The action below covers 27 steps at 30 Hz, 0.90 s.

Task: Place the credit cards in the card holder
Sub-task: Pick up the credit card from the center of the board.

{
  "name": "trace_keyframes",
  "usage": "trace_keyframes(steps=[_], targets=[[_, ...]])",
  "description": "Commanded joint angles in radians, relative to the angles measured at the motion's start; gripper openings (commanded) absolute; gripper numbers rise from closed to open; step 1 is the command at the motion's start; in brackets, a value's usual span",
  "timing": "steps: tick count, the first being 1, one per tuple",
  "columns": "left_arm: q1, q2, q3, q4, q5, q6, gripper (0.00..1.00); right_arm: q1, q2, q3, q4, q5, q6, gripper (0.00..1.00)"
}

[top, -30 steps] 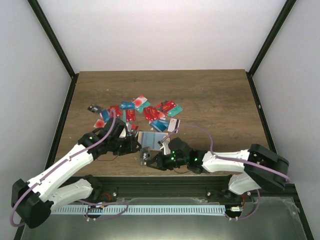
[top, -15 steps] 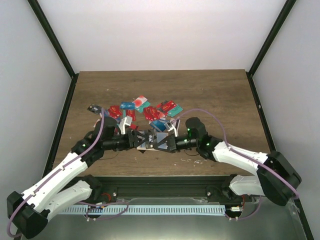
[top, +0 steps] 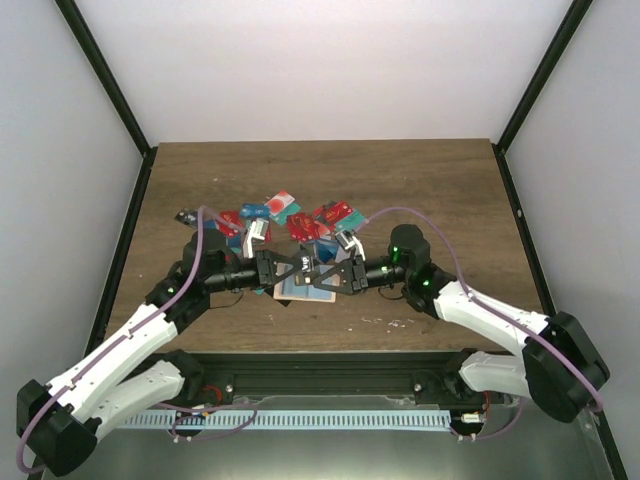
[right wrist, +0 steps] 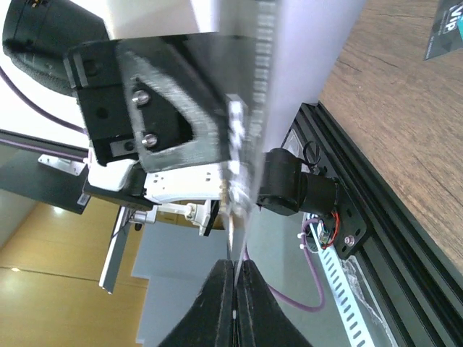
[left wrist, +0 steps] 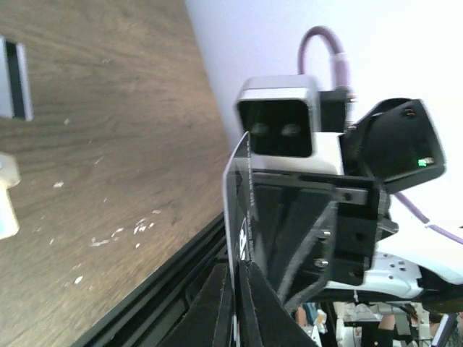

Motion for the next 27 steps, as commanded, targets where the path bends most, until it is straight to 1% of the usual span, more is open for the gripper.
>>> trace_keyframes(steps=[1,3,4,6,7,8,9,11,14,21,24,27], targets=[[0.007,0.000,-0.015,0.107,0.029,-0.024,0.04,-0.011,0.004,0.075,0.054,-0.058,0.022,0.01],[0.007,-0.010,-0.021,0.138,0.026,-0.037,0.04,-0.017,0.014,0.092,0.046,-0.067,0.015,0.01],[0.008,-0.013,-0.022,0.145,0.023,-0.041,0.04,-0.025,0.019,0.106,0.027,-0.071,0.005,0.07],[0.007,-0.011,-0.018,0.150,0.026,-0.042,0.04,-0.056,0.024,0.130,-0.044,-0.072,-0.035,0.35],[0.007,-0.010,-0.017,0.152,0.031,-0.043,0.04,-0.067,0.021,0.139,-0.072,-0.070,-0.048,0.47],[0.008,-0.007,-0.015,0.155,0.037,-0.043,0.04,-0.085,0.020,0.147,-0.095,-0.069,-0.067,0.50],[0.007,-0.003,-0.014,0.160,0.045,-0.044,0.04,-0.100,0.018,0.154,-0.112,-0.072,-0.078,0.51],[0.008,0.004,-0.011,0.172,0.065,-0.047,0.04,-0.122,0.029,0.175,-0.145,-0.091,-0.107,0.50],[0.008,0.018,-0.007,0.188,0.083,-0.050,0.04,-0.123,0.065,0.217,-0.179,-0.128,-0.143,0.45],[0.009,0.045,0.002,0.198,0.080,-0.051,0.04,-0.123,0.087,0.240,-0.172,-0.146,-0.149,0.18],[0.008,0.059,0.006,0.199,0.078,-0.045,0.04,-0.124,0.088,0.235,-0.165,-0.146,-0.147,0.02],[0.008,0.073,0.009,0.199,0.075,-0.039,0.04,-0.125,0.088,0.231,-0.171,-0.139,-0.150,0.01]])
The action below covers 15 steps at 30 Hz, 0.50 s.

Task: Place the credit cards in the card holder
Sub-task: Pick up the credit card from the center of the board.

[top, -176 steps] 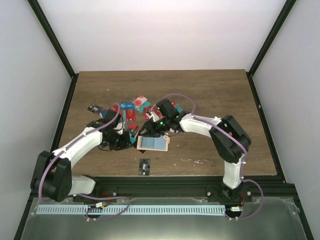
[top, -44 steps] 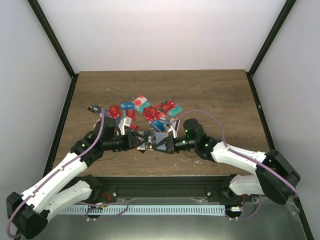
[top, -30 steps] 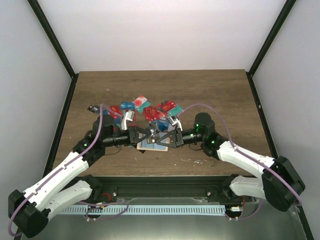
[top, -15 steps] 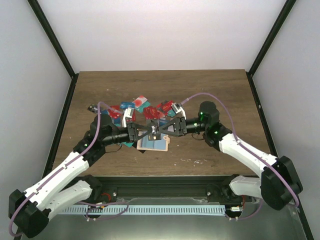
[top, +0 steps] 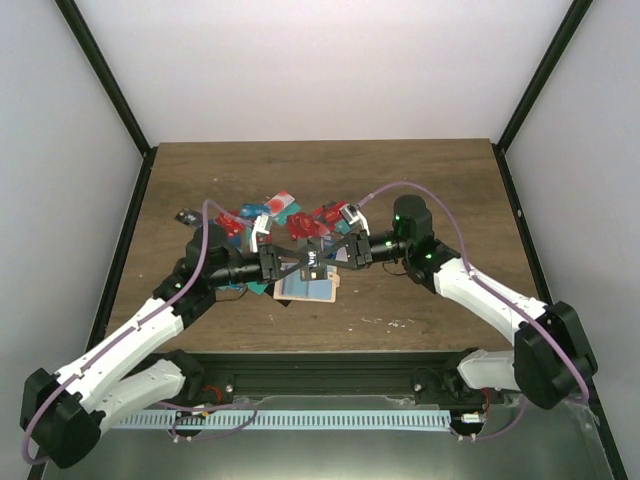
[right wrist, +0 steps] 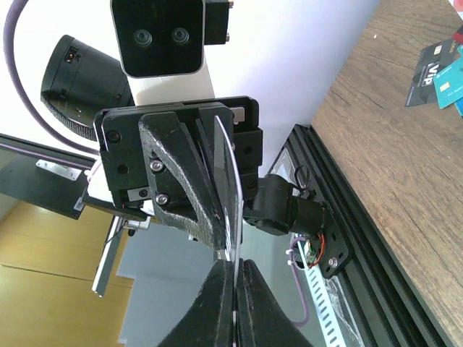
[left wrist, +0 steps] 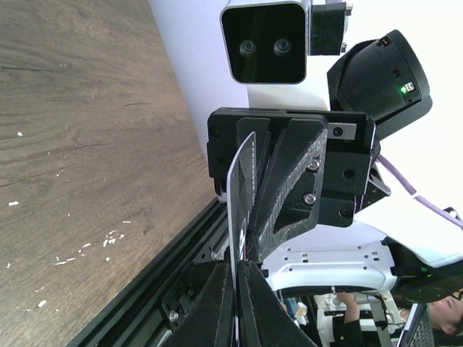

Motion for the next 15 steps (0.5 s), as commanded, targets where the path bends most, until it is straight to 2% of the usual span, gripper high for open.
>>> trace_keyframes(steps=[1,2,4,5,10,15], targets=[[0.000,0.025,0.017,0.011,-0.004,0.014,0.04,-0.001,-0.004,0.038,0.005,-0.016,-0.022,0.01],[0.001,0.034,0.022,-0.002,-0.009,0.022,0.09,-0.001,-0.003,0.037,-0.009,-0.006,-0.030,0.01],[0.005,0.053,0.047,-0.079,-0.038,0.062,0.31,-0.001,0.001,0.034,-0.072,0.033,-0.062,0.01],[0.008,0.067,0.067,-0.138,-0.061,0.093,0.37,-0.002,0.007,0.033,-0.118,0.063,-0.094,0.01],[0.023,0.177,0.186,-0.459,-0.229,0.253,0.39,-0.003,0.053,0.005,-0.275,0.200,-0.168,0.01],[0.058,0.318,0.270,-0.651,-0.362,0.330,0.28,-0.001,0.152,0.006,-0.366,0.318,-0.197,0.01]])
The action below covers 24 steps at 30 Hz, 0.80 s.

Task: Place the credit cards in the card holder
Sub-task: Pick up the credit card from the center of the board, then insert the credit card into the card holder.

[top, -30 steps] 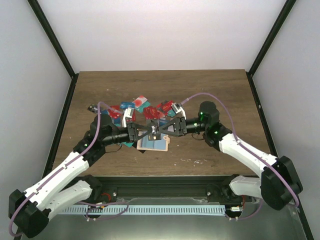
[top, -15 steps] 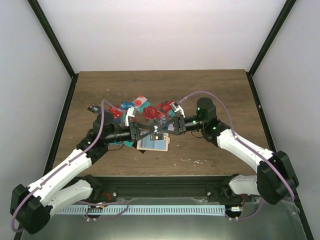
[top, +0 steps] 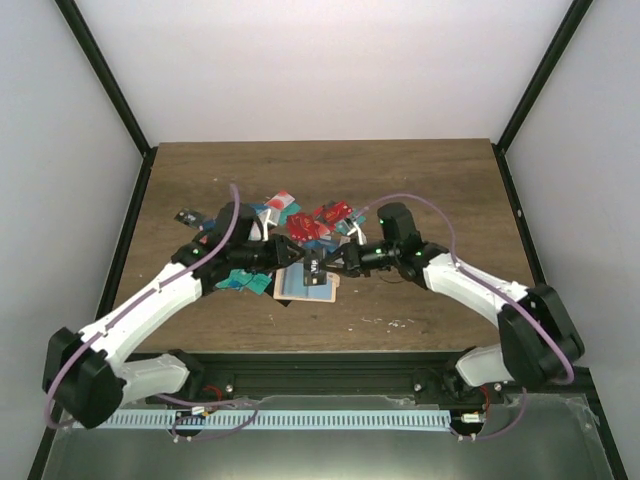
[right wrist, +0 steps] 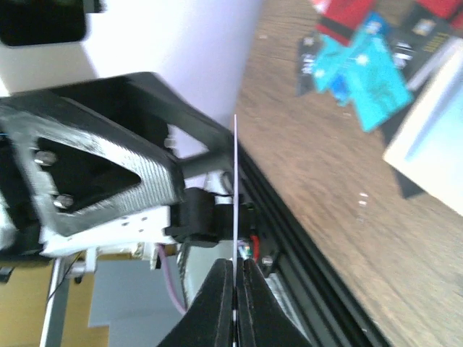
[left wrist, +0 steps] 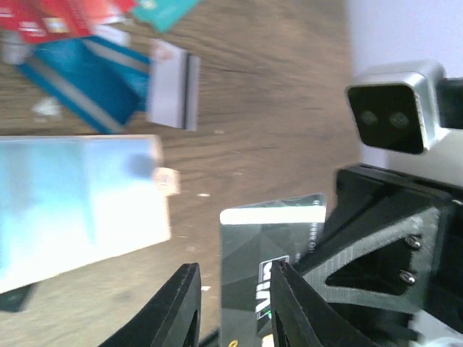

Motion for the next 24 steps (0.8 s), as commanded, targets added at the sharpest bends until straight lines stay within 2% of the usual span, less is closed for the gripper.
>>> trace_keyframes(steps=[1,7,16,24], targets=[[0.038,0.111,0.063,-0.255,-0.163,0.124,0.27,0.001,0.085,0.013,-0.129,0.142,-0.061,0.01],[0.109,0.244,0.108,-0.347,-0.223,0.182,0.20,0.002,0.212,0.046,-0.162,0.215,-0.077,0.01],[0.162,0.417,0.135,-0.348,-0.234,0.275,0.08,0.002,0.341,0.100,-0.142,0.263,-0.064,0.01],[0.172,0.516,0.176,-0.368,-0.240,0.315,0.07,0.002,0.420,0.137,-0.114,0.258,-0.049,0.01]])
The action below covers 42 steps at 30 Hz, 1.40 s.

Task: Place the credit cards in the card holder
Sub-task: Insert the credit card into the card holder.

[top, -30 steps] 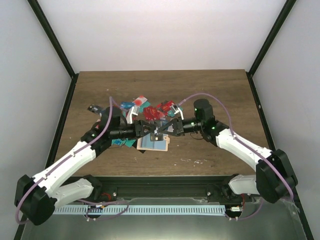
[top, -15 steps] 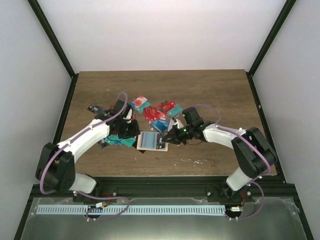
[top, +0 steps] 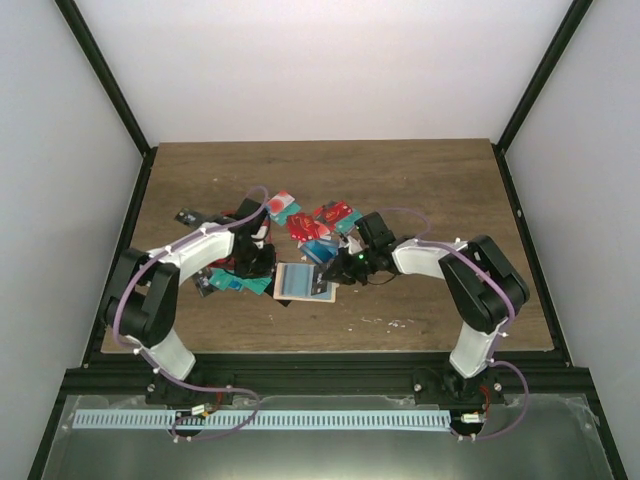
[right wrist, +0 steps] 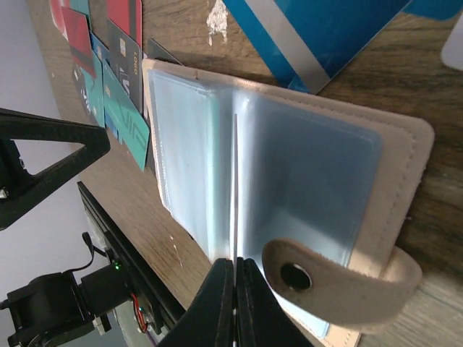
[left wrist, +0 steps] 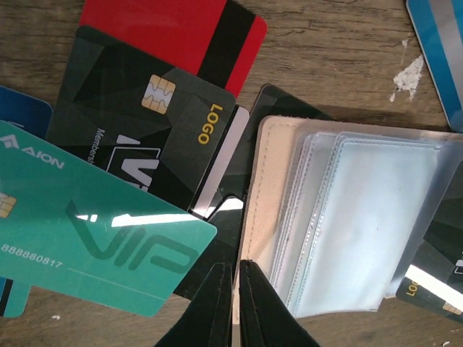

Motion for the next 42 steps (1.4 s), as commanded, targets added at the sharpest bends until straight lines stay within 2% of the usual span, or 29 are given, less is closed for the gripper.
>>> trace_keyframes(steps=[1,42], targets=[[0.007,0.032,0.032,-0.019,-0.007,0.043,0.07,0.002,0.032,0.043,0.027,0.007,0.008,0.01],[0.006,0.110,-0.081,0.104,0.127,0.031,0.07,0.005,0.130,0.076,0.120,-0.113,0.047,0.01]])
